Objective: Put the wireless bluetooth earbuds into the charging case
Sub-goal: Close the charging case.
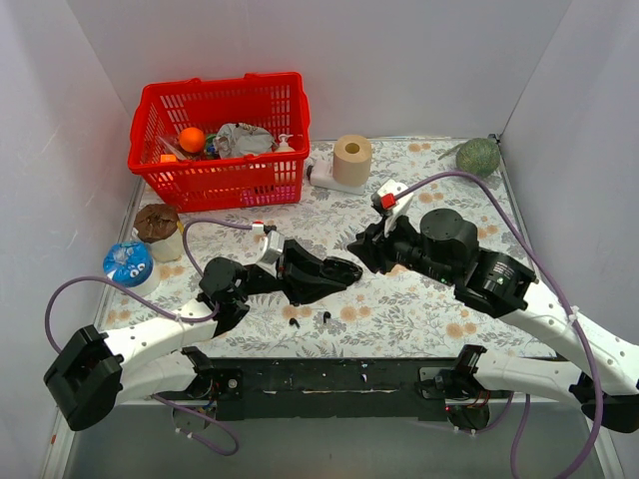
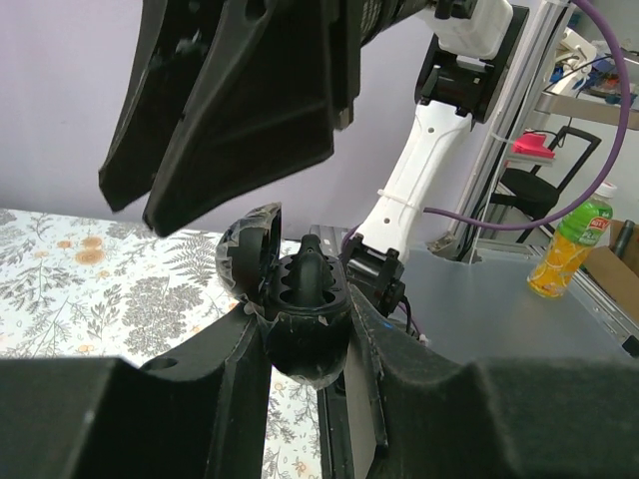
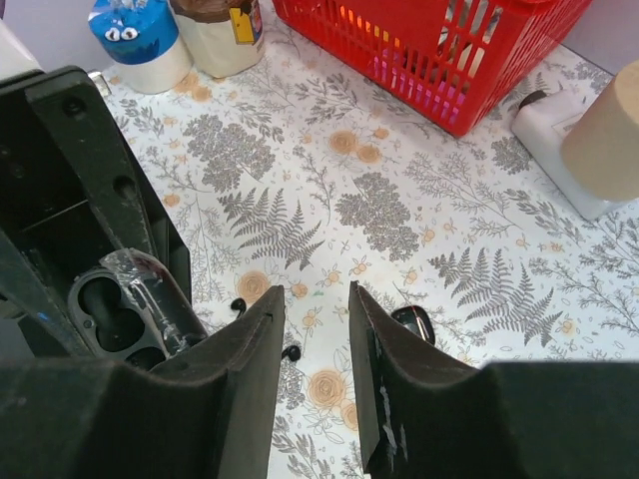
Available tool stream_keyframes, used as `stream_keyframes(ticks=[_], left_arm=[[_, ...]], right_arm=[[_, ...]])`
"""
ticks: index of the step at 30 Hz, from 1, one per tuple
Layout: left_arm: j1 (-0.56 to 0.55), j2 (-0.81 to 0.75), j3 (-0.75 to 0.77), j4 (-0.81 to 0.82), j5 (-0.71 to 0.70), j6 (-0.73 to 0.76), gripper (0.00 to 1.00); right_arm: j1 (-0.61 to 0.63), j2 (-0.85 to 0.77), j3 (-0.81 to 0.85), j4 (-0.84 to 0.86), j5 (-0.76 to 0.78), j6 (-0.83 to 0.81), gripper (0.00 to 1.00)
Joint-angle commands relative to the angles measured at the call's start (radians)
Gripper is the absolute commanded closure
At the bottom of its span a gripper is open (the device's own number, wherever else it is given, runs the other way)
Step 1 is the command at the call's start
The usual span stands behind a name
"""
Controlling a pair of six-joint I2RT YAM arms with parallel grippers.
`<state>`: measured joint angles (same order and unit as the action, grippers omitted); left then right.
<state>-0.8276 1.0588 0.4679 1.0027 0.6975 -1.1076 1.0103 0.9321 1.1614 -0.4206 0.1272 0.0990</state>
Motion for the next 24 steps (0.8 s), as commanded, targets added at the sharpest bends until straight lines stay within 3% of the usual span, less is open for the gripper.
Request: stream_keyframes(ticks=[1,16,21,24], left_arm=[[-0.001,-0.033,-0.006,-0.009,-0.013,0.022,1.0],[-0.001,-0.039,0.002,-0.024,-0.024,0.029,1.0],[-0.001,-0.037,0.002,-0.027,-0.027,0.029,1.0],[-0.001,-0.042,-0.005,-0.039,-0.038,0.028,1.0]], right_arm=[[0.001,-0.01,-0.008,0.031,-0.034,0.016,0.6],[0.001,-0.015,-0.031,0.065,-0.231,-0.001,0.62],[0.001,-0.032,-0.042,0.065,-0.196,0.007,0.62],[0.001,-0.07,-0.054,0.069,-0.045,0.042,0.58]])
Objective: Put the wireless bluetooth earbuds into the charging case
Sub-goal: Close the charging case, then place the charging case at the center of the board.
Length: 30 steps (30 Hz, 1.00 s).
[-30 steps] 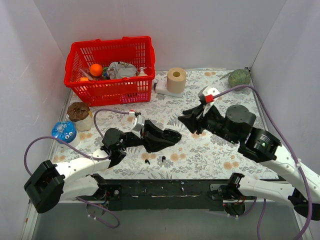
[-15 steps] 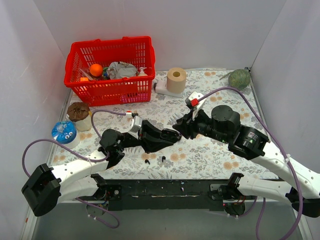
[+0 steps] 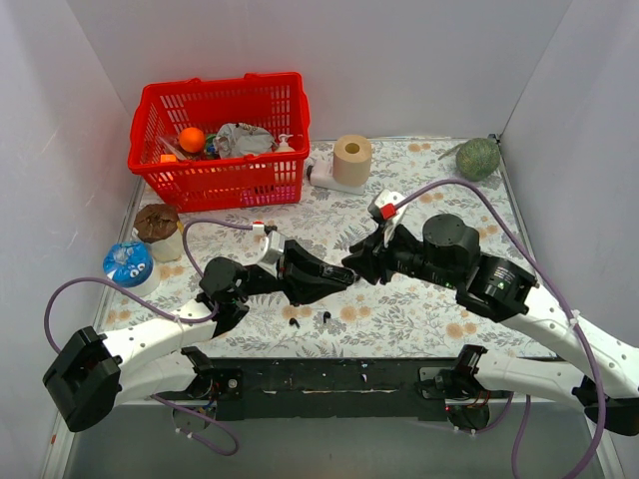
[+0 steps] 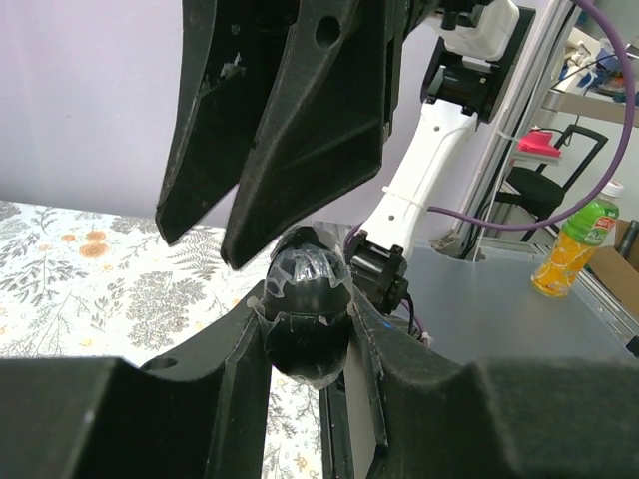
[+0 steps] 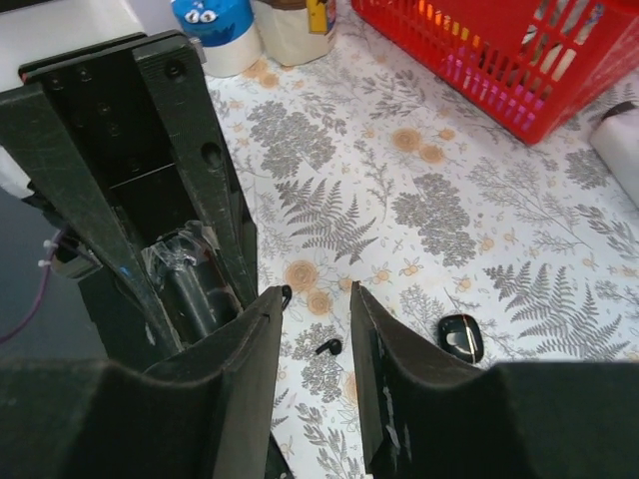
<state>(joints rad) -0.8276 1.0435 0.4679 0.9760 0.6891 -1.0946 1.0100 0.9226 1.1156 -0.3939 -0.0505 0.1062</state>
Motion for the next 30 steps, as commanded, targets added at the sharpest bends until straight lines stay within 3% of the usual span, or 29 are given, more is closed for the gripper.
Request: stream_keyframes(ticks=[1,4,5,6,8,9,12,16,23,29,30], left_arm=[[-0.001,-0.031,-0.009,-0.026,-0.063,0.015,1.0],[-0.001,-0.062,-0.002,-0.221,-0.248,-0.01,1.0],[-0.001,-0.066,0.011,-0.299,-0.443,-0.037,1.0],[0.001,-0.054,0.044,-0.474,-0.535,-0.083,1.0],[0.037,-0.01,0.089,-0.632,-0.652,-0.175,1.0],[0.08,0.048,0.124,-0.742,-0.652,-0.201,1.0],[0.149,0.148,0.158,-0.83,-0.6,-0.258,1.0],[0.191,0.303,0.152,-0.784,-0.593,-0.286,1.0],[0.24,0.531,0.228,-0.724,-0.563,-0.254,1.0],[0.283,0.644,0.274,-0.727,-0.566,-0.241,1.0],[0.292,0.653,0.279,-0.731,-0.562,-0.237,0.96]], right_arm=[[0.001,-0.079,-0.028,0.044,0.269,0.049,0.56],[0.001,-0.155,-0.12,0.075,0.484,0.085,0.55],[-0.001,-0.169,-0.14,0.075,0.515,0.09,0.55],[-0.001,-0.174,-0.158,0.067,0.535,0.101,0.55],[-0.001,-0.157,-0.207,0.017,0.552,0.116,0.55],[-0.001,-0.131,-0.224,0.004,0.551,0.134,0.55],[-0.001,-0.084,-0.287,-0.025,0.514,0.168,0.56],[-0.001,-0.087,-0.381,0.042,0.408,0.193,0.57],[-0.001,-0.091,-0.488,0.164,0.365,0.254,0.55],[-0.001,-0.073,-0.523,0.184,0.347,0.265,0.55],[-0.001,-0.074,-0.527,0.184,0.35,0.263,0.56]])
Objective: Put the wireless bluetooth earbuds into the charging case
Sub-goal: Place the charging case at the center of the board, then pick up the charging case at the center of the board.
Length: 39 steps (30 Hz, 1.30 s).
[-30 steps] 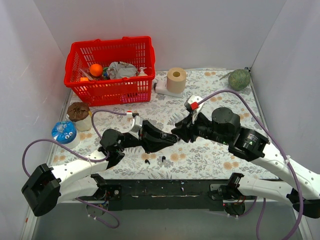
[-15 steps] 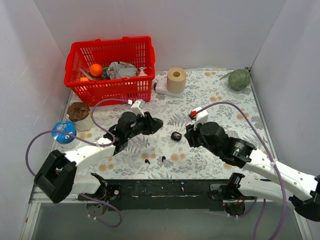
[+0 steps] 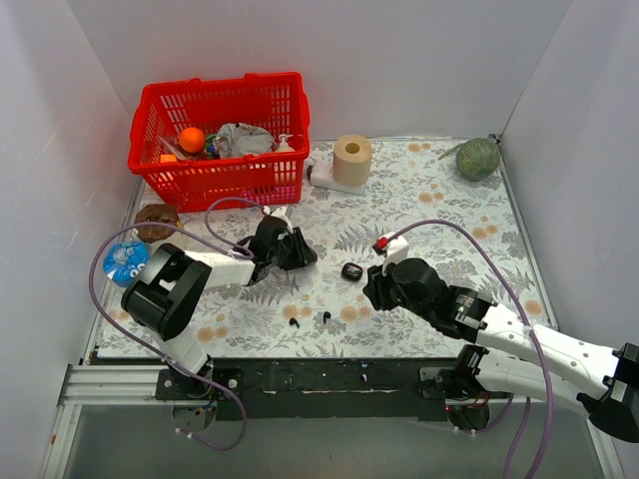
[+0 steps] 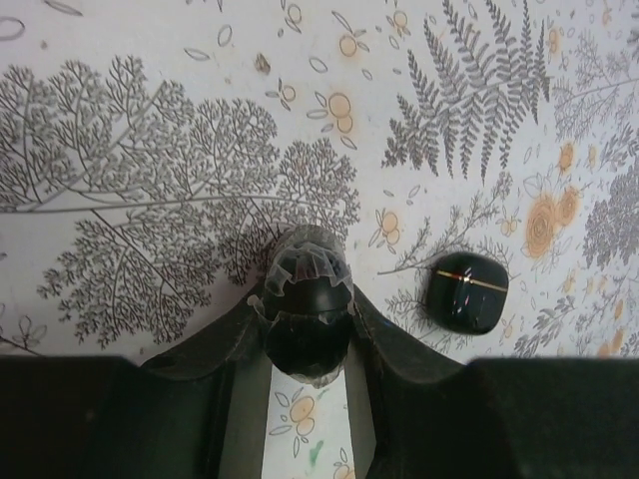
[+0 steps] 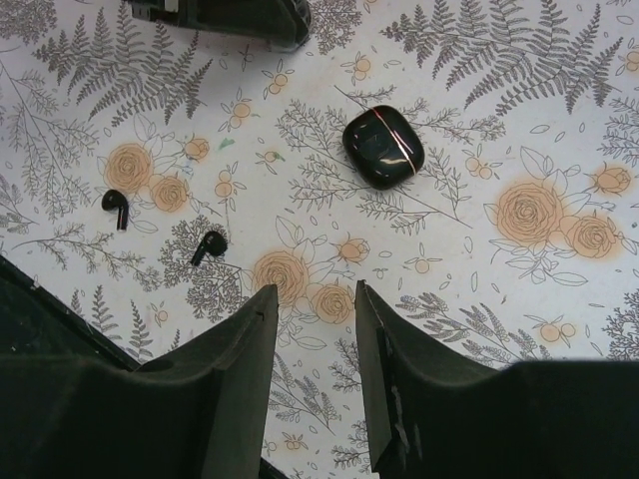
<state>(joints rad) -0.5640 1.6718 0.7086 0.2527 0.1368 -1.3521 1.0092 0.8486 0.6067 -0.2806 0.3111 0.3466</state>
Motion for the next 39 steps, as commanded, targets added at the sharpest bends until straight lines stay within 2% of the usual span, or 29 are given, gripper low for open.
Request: stream_keyframes(ticks=[1,2,3,6,18,19,20,23,25,26,28,30,31,32,34,35,36,37,39], left_arm=[[0.033,0.031,0.043,-0.009,-0.008,0.024,0.92],[0.039,0.031,0.049,-0.015,0.004,0.027,0.88],[0.049,0.032,0.054,-0.021,0.013,0.034,0.77],[0.062,0.023,0.06,-0.065,0.03,0.048,0.61],[0.162,-0.273,-0.012,-0.233,-0.029,0.08,0.41],[0.162,-0.293,-0.008,-0.246,-0.058,0.082,0.33],[0.162,-0.316,0.002,-0.297,-0.069,0.08,0.02],[0.162,-0.382,0.02,-0.352,-0.078,0.065,0.02],[0.162,-0.426,0.017,-0.366,-0.079,-0.007,0.02],[0.162,-0.437,0.014,-0.357,-0.03,-0.025,0.02],[0.162,-0.48,-0.039,-0.258,0.053,-0.082,0.02],[0.161,-0.503,-0.111,-0.132,0.203,-0.125,0.02],[0.151,-0.507,-0.126,-0.053,0.228,-0.172,0.02],[0.115,-0.497,-0.123,-0.046,0.234,-0.179,0.02],[0.054,-0.425,-0.036,-0.125,0.201,-0.122,0.02],[-0.035,-0.397,0.015,-0.172,0.161,-0.095,0.02],[-0.08,-0.362,0.059,-0.22,0.041,-0.063,0.02],[-0.126,-0.331,0.145,-0.31,-0.018,-0.041,0.02],[-0.21,-0.258,0.193,-0.351,-0.156,-0.021,0.02]], right_arm=[[0.0,-0.002,-0.024,0.07,-0.012,0.023,0.56],[0.0,-0.006,-0.025,0.07,-0.01,0.022,0.56],[0.0,-0.006,-0.028,0.069,-0.006,0.02,0.55],[0.0,-0.013,-0.03,0.061,0.002,0.014,0.55],[-0.001,-0.039,-0.016,0.021,0.037,0.017,0.53],[-0.001,-0.04,-0.012,0.018,0.04,0.012,0.53],[-0.001,-0.046,-0.007,0.015,0.046,0.005,0.53],[-0.001,-0.052,0.004,0.004,0.075,-0.011,0.49],[-0.001,-0.054,0.001,-0.005,0.115,0.0,0.46],[-0.001,-0.056,0.002,-0.012,0.134,0.009,0.44],[-0.001,-0.062,-0.007,-0.026,0.18,0.041,0.39],[-0.001,-0.072,-0.022,-0.023,0.21,0.078,0.38],[-0.001,-0.086,-0.027,-0.017,0.21,0.086,0.38],[-0.001,-0.097,-0.039,-0.014,0.207,0.092,0.38],[-0.001,-0.133,-0.05,-0.012,0.206,0.107,0.38],[-0.001,-0.147,-0.059,-0.012,0.207,0.109,0.39],[-0.001,-0.163,-0.065,-0.012,0.213,0.109,0.39],[-0.003,-0.19,-0.07,-0.014,0.212,0.106,0.39],[-0.003,-0.213,-0.076,-0.025,0.212,0.101,0.39]])
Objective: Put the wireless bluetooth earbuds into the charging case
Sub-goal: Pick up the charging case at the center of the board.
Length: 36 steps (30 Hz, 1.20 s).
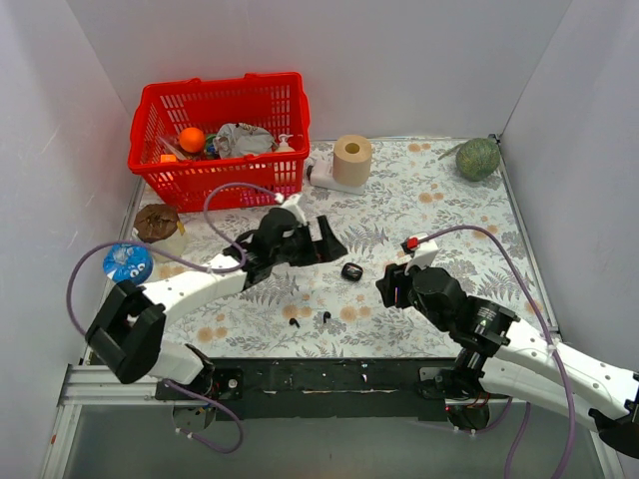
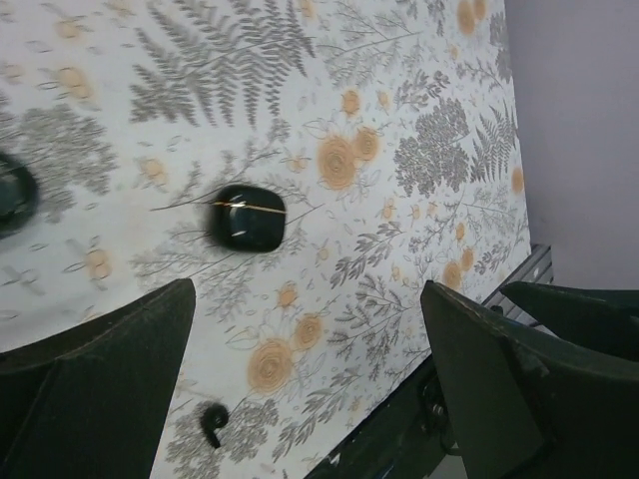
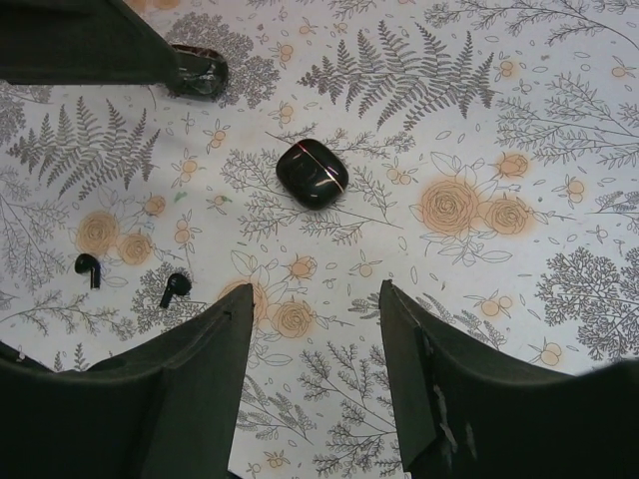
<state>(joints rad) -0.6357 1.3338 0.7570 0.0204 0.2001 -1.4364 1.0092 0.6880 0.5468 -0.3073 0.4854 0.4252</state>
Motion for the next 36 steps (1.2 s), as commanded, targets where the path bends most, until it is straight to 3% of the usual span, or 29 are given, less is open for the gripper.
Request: stream_keyframes(ticks=[1,4,13,20,29,36], left_arm=[[-0.156,0.097,0.172,-0.129,-0.244,0.059,0.02],[-0.171,0.174,0.244,-0.17,-0.217,0.039,0.02],[-0.234,0.429,0.447,-0.361,-0.249,0.232,0.02],[-0.251,0.522,0.51,-0.382,-0.257,0.264,0.02],[-0.297,0.63,0.628,-0.465,-0.367,0.329,0.02],[-0.315,0.654,0.64,-0.478,-0.409,0.363,0.17]], right_arm=[[-0.003,-0.07,-0.016,-0.007,0.035,0.018,0.39],[-0.003,-0.087,-0.01,-0.042,0.033,0.011,0.39],[-0.003,-0.103,0.007,-0.09,0.025,-0.006,0.4],[-0.003,-0.136,0.025,-0.108,0.002,-0.022,0.4],[-0.003,-0.15,0.016,-0.124,0.007,-0.025,0.41],[-0.003,-0.148,0.024,-0.124,0.009,-0.032,0.41]])
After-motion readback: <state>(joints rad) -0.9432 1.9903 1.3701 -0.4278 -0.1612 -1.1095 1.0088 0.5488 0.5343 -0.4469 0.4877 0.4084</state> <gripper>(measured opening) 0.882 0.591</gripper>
